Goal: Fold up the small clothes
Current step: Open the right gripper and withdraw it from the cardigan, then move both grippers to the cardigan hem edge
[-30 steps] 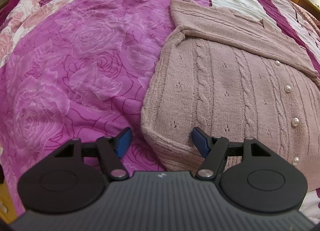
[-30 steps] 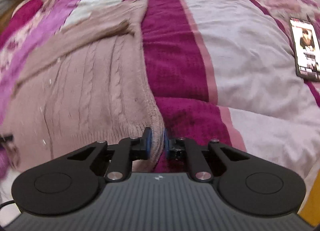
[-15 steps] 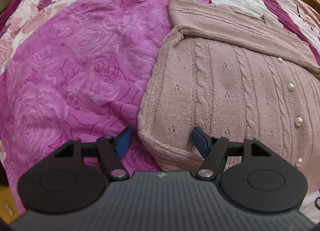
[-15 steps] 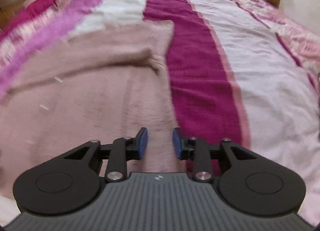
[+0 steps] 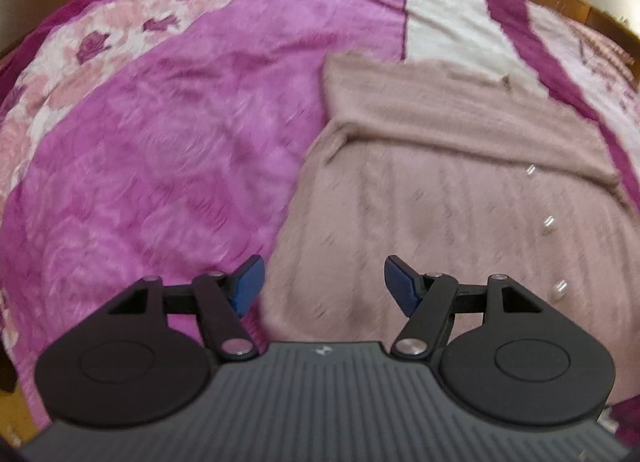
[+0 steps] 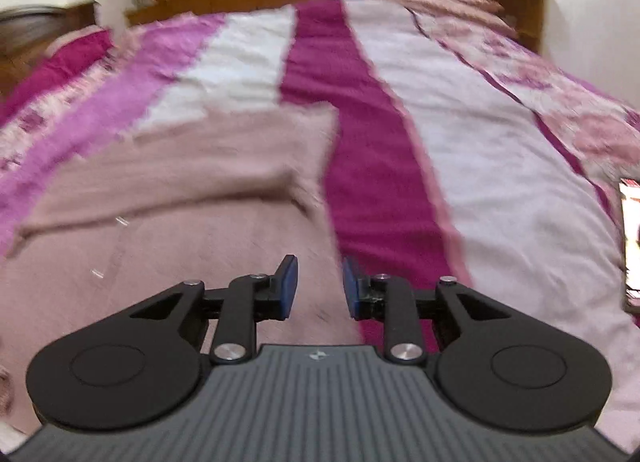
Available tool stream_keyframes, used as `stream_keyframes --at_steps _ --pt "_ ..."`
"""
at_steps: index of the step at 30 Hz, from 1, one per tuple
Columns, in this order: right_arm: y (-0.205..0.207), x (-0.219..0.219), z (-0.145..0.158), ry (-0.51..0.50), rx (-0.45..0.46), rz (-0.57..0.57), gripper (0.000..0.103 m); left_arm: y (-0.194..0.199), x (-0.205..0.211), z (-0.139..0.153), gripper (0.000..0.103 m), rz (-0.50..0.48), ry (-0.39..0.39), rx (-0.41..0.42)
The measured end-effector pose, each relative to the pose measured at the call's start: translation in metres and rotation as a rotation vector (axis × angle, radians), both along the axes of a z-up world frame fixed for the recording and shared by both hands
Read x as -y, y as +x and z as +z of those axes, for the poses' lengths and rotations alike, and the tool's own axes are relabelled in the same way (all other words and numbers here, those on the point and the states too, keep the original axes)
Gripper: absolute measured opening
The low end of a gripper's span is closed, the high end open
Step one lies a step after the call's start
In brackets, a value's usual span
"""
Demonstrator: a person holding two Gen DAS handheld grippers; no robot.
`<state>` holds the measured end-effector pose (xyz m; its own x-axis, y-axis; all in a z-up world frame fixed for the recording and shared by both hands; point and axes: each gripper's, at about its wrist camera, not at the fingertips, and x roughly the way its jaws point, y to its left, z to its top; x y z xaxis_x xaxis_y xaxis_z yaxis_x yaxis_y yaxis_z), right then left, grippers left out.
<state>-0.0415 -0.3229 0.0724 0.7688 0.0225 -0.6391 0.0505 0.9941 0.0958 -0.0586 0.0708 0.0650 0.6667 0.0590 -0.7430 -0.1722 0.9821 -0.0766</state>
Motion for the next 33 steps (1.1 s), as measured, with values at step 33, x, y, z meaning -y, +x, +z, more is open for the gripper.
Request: stream_keyframes --at_steps 33 --pt "0.067 0.011 -0.034 -0.117 -0.128 -0.064 0.029 0.034 0.031 -0.036 0.068 -0.055 0.060 -0.054"
